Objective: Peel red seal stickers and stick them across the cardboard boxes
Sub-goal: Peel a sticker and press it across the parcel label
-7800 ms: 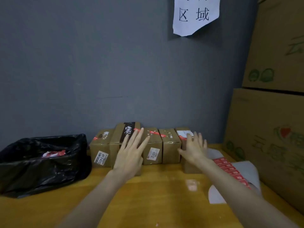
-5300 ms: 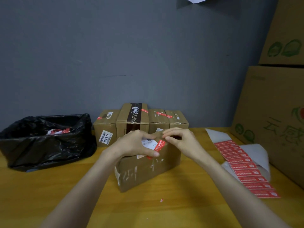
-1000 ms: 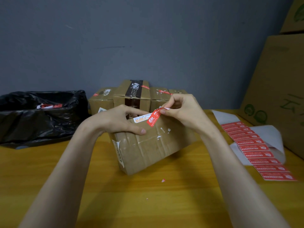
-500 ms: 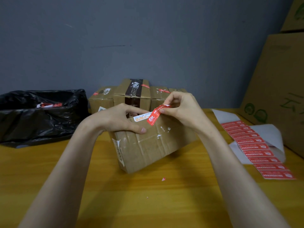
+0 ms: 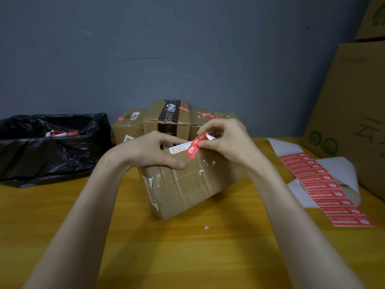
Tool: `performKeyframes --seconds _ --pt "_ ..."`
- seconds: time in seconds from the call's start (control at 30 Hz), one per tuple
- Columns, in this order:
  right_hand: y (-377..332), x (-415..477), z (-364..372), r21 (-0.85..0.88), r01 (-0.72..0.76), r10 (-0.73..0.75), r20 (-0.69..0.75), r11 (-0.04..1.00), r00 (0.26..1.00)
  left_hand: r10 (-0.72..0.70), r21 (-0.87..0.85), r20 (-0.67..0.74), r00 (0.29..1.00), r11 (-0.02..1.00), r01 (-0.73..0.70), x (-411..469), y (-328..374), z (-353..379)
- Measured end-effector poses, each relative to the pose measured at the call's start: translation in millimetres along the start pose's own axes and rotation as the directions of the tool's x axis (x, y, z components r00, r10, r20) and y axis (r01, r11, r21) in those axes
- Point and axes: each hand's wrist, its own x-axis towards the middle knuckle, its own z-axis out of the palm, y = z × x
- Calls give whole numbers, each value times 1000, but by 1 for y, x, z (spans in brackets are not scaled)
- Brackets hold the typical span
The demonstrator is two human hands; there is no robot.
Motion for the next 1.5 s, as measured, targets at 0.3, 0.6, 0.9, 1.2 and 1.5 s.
performKeyframes --seconds 0.3,0.6,0.9,1.2,1.5 --pt "0 -2 5 10 4 -3 -78 1000 997 -5 22 7 1000 1000 5 0 -1 0" --pt "-1 -3 2 27 6 -4 -43 1000 999 29 64 -17 999 998 -28 1 -2 -1" --pt "0 -5 2 59 1 0 -17 998 1000 29 58 -29 999 998 -28 2 -3 -1" --pt "4 -5 -1 180 5 -9 20 984 1000 16 39 -34 999 999 -15 1 -4 -2" --pt "6 -4 -3 246 16 -40 92 969 995 0 40 -43 999 999 2 2 -6 -2"
